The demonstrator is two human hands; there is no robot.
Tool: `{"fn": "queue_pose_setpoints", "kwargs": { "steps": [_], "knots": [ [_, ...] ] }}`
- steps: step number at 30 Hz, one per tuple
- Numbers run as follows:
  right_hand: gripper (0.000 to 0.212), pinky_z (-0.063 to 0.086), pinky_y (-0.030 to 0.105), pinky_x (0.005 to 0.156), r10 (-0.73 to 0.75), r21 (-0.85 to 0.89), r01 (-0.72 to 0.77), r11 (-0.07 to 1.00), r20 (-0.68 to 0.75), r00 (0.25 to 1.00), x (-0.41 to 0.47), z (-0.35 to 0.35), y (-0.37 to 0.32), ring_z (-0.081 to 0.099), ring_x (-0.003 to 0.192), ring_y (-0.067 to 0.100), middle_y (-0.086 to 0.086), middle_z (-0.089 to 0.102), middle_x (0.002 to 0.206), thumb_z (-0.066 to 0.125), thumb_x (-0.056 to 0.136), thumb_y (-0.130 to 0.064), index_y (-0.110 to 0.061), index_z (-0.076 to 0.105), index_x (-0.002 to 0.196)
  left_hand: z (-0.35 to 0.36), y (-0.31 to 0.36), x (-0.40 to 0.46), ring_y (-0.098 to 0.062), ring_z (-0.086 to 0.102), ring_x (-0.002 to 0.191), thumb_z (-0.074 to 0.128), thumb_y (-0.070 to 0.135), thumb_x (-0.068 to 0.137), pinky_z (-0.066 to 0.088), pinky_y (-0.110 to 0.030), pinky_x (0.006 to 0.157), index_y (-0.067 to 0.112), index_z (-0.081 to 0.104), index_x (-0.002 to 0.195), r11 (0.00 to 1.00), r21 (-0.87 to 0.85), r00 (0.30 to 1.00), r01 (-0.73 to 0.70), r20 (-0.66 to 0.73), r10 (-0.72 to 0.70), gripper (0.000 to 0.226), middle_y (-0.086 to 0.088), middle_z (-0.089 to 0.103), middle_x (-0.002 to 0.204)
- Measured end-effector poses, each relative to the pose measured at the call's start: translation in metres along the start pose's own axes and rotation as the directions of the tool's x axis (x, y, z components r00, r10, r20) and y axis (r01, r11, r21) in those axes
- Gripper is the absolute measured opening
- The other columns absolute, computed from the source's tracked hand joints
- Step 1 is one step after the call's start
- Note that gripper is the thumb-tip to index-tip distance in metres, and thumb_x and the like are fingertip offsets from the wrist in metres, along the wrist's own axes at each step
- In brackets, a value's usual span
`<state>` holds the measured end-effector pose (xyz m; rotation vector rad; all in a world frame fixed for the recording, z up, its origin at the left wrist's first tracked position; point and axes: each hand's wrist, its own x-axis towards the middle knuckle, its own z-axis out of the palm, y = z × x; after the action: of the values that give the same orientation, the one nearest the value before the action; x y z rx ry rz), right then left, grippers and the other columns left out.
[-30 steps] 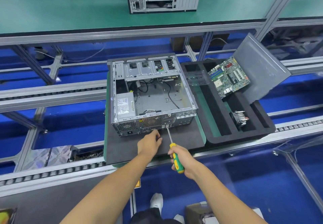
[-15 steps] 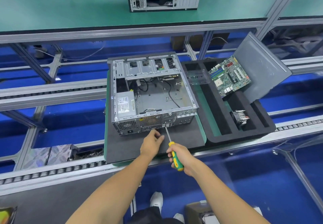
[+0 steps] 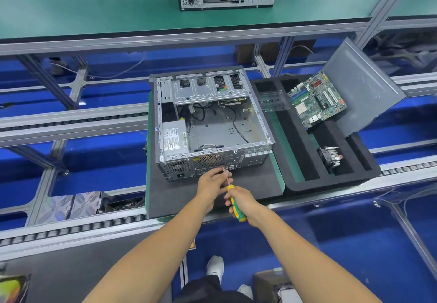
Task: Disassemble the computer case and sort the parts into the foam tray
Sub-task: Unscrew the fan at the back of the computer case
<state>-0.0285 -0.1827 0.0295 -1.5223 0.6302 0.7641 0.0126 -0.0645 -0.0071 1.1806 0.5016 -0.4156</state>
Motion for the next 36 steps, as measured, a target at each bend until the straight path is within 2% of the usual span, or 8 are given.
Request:
{"fn": "queue_pose_setpoints", "kwargs": {
  "steps": [16, 25, 30, 36],
  "knots": [
    [0.013, 0.041, 0.02, 0.044, 0.013, 0.0, -0.013, 1.0, -0.011, 1.0, 0.01, -0.001, 0.0, 0.048, 0.054, 0.014, 0.005, 0.056, 0.073, 0.044, 0.1, -0.013, -0.013, 0.056, 0.095, 0.001, -0.002, 0.012, -0.014, 0.075, 0.079, 0.067, 0.012, 0.099, 0.06, -0.027, 0.068, 0.003, 0.065, 0.125, 0.996, 0.082, 1.0, 0.026, -0.02, -0.024, 0.028, -0.007, 0.079, 0.095],
    [0.015, 0.045, 0.025, 0.047, -0.064, -0.03, 0.062, 0.998, -0.053, 0.997, 0.021, 0.003, 0.007, 0.051, 0.059, 0.013, 0.006, 0.055, 0.075, 0.043, 0.098, -0.009, -0.011, 0.057, 0.093, 0.002, -0.002, 0.012, -0.014, 0.076, 0.08, 0.065, 0.011, 0.1, 0.059, -0.026, 0.065, 0.004, 0.066, 0.125, 0.996, 0.09, 0.999, 0.025, -0.029, -0.022, 0.026, -0.006, 0.079, 0.095],
    [0.019, 0.048, 0.031, 0.051, -0.153, -0.188, 0.13, 0.973, -0.115, 0.981, 0.028, 0.005, 0.014, 0.052, 0.057, 0.018, 0.007, 0.06, 0.073, 0.043, 0.1, -0.017, -0.013, 0.057, 0.088, 0.004, -0.002, 0.013, -0.014, 0.076, 0.082, 0.063, 0.011, 0.101, 0.06, -0.028, 0.067, 0.005, 0.065, 0.126, 0.996, 0.084, 0.999, 0.032, -0.032, -0.029, 0.026, -0.007, 0.079, 0.099],
    [0.013, 0.045, 0.024, 0.046, -0.218, -0.363, 0.143, 0.921, -0.174, 0.96, 0.027, 0.01, 0.015, 0.058, 0.057, 0.017, 0.003, 0.066, 0.081, 0.045, 0.098, -0.019, -0.018, 0.055, 0.09, 0.004, 0.0, 0.013, -0.019, 0.075, 0.09, 0.06, 0.01, 0.103, 0.062, -0.03, 0.072, 0.005, 0.066, 0.121, 0.995, 0.095, 0.999, 0.022, -0.036, -0.019, 0.019, -0.009, 0.077, 0.105]
  ]
}}
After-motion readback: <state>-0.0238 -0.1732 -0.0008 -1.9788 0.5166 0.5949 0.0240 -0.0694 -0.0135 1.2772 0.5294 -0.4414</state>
